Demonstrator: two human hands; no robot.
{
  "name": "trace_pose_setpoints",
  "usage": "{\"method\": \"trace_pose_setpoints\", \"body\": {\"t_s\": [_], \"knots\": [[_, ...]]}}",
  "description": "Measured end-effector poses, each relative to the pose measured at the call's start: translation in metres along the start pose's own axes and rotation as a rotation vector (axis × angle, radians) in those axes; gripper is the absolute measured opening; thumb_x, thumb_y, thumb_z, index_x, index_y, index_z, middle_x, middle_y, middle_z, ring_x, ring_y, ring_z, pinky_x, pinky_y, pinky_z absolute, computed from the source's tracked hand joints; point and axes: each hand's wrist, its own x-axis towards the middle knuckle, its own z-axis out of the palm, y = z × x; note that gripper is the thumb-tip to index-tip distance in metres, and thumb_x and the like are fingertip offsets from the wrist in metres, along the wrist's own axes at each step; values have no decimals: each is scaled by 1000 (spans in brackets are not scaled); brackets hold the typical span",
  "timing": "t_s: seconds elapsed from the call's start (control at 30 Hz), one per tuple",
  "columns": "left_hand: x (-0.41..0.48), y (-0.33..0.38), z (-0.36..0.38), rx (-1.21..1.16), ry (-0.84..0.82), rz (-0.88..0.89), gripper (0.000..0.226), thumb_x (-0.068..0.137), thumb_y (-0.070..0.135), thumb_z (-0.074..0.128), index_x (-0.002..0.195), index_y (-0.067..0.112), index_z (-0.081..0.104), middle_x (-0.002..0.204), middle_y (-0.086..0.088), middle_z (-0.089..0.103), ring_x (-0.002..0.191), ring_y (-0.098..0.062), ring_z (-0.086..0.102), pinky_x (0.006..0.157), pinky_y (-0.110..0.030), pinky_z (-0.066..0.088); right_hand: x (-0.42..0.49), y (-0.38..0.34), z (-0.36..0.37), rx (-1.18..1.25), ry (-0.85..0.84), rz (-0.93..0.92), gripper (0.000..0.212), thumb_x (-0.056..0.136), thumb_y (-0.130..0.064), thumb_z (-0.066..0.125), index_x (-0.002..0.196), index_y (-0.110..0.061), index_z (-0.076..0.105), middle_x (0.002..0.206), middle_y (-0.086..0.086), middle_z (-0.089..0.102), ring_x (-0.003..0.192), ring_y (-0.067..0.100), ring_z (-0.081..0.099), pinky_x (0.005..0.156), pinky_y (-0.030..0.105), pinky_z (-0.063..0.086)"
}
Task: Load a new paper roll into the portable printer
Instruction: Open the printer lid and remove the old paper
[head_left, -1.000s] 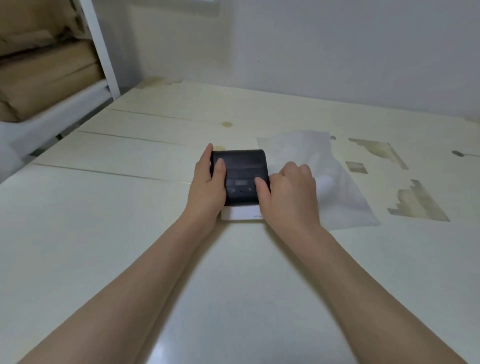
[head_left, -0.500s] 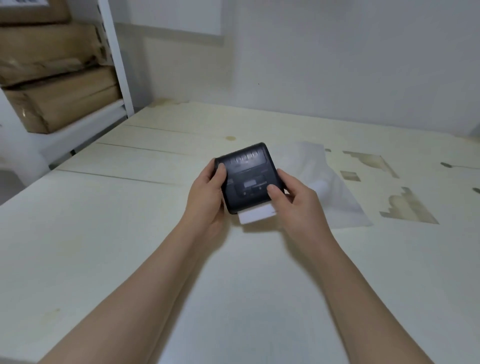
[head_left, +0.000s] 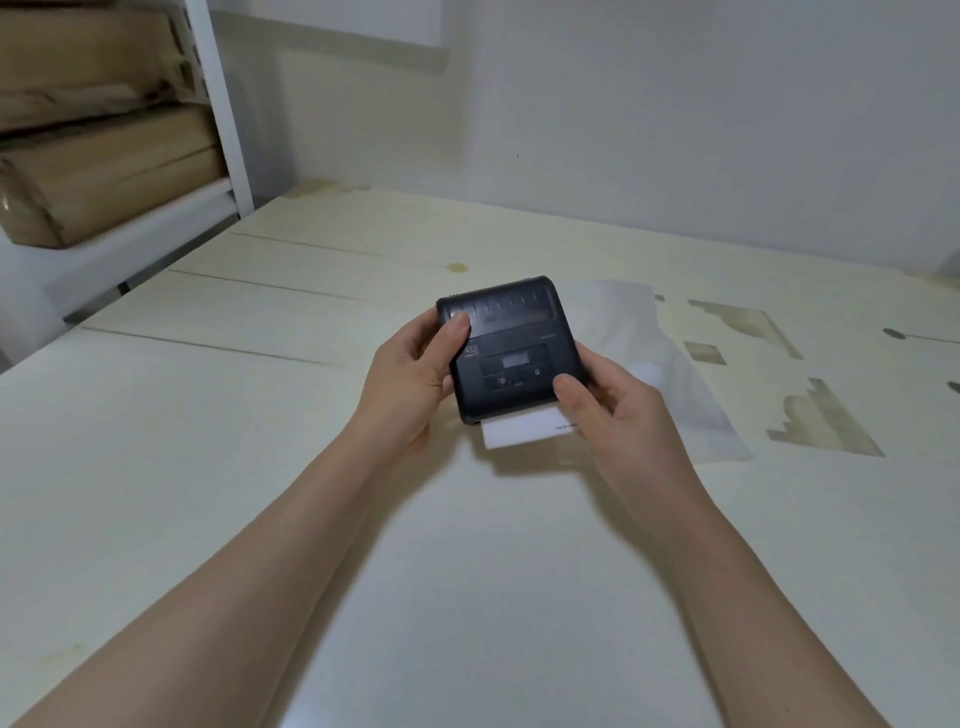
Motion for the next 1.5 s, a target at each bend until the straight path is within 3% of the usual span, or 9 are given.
{"method": "trace_pose_setpoints", "body": {"t_s": [0.2,0.37,0.6,0.77,0.93,1.1,1.3,1.37,1.5], "knots": [[-2,2,3,11,49,15,27,97,24,59,118,9,66,109,-7,74,91,-14,74,74,-25,59,1,6,0,10,68,-13,36,98,-14,55,133,-20,59,120,-14,69,106,-10,62,84,4,45],[-1,5,-1,100,78,112,32,93,26,66,123,15,67,123,-2,71,116,-17,66,96,-38,55,1,12,4,-50,50,43,36,96,-15,57,131,-21,61,114,-12,72,102,-5,65,75,7,48],[-5,4,-6,168,106,9,23,97,30,60,111,15,71,106,-2,77,99,-18,73,87,-35,58,3,14,9,-387,92,-20,21,88,-30,64,107,-33,71,84,-1,68,88,21,56,75,20,45],[-9,0,-10,296,109,-55,26,98,35,56,111,18,72,101,-1,78,91,-18,73,77,-29,57,5,21,11,-630,69,-39,29,86,-40,66,107,-22,73,98,-2,67,101,15,41,81,5,32],[-9,0,-11,441,105,-48,26,97,39,55,105,22,73,99,0,77,96,-22,72,85,-37,57,7,23,10,-758,141,-75,34,81,-47,70,102,-22,76,103,-2,70,107,23,46,93,34,37],[-10,5,-9,683,171,23,50,95,40,58,141,23,52,136,11,59,121,-10,58,104,-30,45,5,18,13,-829,57,-47,45,84,-48,66,124,-28,66,129,-10,60,122,18,36,93,28,24],[-9,15,-11,739,127,42,45,101,43,39,103,4,62,98,-13,69,86,-25,61,81,-39,48,7,20,8,-754,111,-95,36,86,-42,65,119,-30,69,126,-13,64,117,19,41,100,34,31],[-6,17,-15,671,147,1,37,97,37,40,109,13,66,106,-6,72,97,-19,66,95,-45,51,7,20,6,-690,166,-137,31,85,-41,66,114,-30,72,118,-14,68,113,18,44,100,35,36],[-3,21,-17,553,115,-114,59,88,-9,33,136,19,53,128,-2,65,114,-21,65,101,-40,51,10,18,7,-595,257,-156,25,83,-39,70,105,-26,74,106,-16,70,106,12,50,87,5,33]]}}
